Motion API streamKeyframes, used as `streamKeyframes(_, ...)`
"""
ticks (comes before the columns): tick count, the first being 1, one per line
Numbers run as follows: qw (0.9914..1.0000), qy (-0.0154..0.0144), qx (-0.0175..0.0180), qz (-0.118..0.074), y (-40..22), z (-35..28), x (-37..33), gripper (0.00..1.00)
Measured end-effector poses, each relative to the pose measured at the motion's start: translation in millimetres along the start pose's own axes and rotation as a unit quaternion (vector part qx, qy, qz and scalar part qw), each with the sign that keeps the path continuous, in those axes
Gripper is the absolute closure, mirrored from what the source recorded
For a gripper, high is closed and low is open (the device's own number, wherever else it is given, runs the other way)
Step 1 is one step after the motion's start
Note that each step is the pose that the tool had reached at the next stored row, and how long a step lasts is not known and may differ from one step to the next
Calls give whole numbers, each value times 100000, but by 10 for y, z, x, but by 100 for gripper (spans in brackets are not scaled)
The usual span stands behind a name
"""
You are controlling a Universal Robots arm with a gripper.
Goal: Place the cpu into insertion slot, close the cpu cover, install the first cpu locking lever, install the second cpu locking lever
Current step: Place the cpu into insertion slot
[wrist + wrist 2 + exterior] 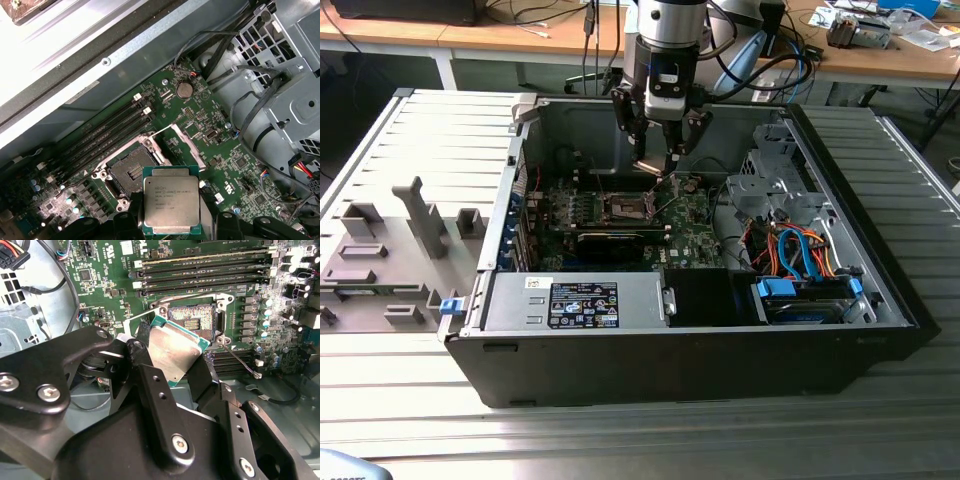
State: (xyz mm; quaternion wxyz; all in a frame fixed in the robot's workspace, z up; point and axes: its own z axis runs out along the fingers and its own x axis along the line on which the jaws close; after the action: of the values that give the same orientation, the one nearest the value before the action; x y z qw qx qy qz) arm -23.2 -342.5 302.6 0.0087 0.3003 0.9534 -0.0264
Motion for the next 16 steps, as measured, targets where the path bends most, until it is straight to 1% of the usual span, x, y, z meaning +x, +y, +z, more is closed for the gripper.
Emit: streamKeyframes(16,99998,29,27,673,0,4,0,45)
